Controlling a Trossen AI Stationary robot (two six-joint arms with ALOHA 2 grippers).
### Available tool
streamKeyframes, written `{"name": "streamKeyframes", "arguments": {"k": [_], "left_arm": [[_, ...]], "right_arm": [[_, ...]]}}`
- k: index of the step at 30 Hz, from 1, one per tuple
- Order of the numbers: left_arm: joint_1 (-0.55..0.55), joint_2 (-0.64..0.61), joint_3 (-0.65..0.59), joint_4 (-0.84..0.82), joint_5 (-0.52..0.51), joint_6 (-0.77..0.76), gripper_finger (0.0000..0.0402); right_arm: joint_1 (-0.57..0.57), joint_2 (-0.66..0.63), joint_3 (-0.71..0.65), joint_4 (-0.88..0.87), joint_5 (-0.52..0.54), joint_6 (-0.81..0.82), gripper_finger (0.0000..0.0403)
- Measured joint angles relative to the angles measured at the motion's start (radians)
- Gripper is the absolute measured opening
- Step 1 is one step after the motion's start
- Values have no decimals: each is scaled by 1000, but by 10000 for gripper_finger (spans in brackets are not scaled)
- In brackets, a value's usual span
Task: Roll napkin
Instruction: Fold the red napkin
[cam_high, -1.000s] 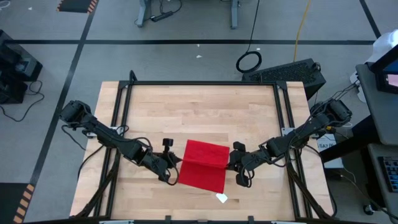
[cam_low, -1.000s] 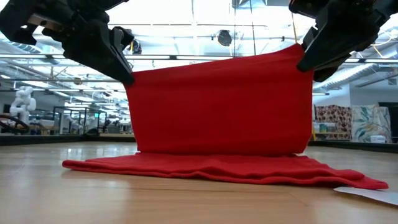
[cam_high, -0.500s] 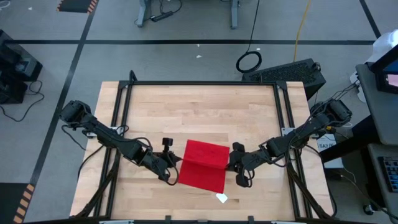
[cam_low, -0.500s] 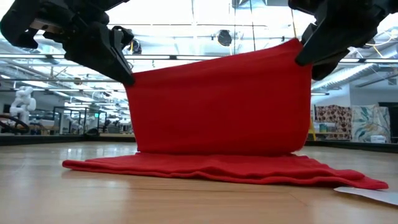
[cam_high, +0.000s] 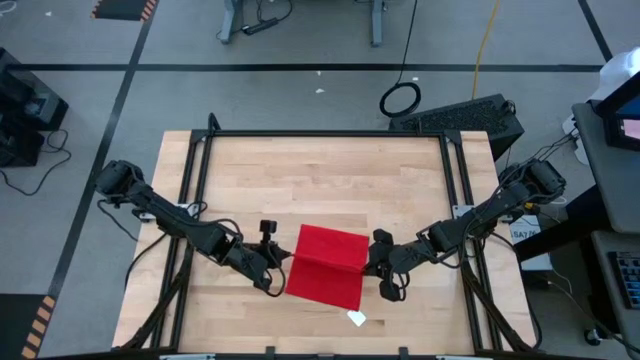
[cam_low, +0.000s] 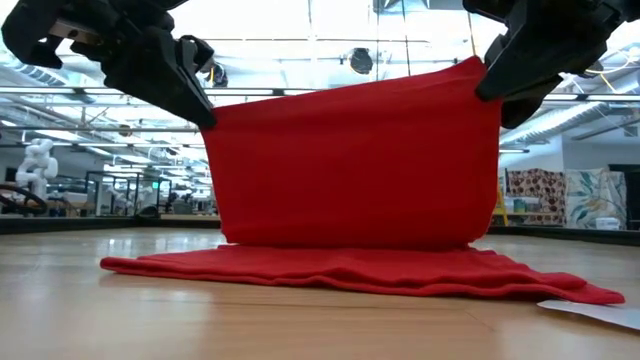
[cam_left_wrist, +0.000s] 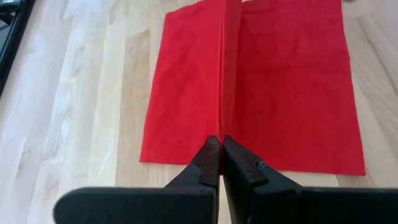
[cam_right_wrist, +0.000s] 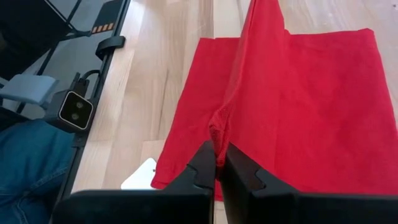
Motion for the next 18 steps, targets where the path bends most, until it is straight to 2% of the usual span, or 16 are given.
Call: {"name": "streamKeyframes", "arguments": {"k": [6, 18], "left_arm": [[0, 0, 0, 0, 64, -9, 11], [0, 0, 0, 0, 75, -33, 11]], "right_arm": [[0, 0, 0, 1, 2, 2, 4], [15, 0, 0, 5, 8, 26, 4]]}}
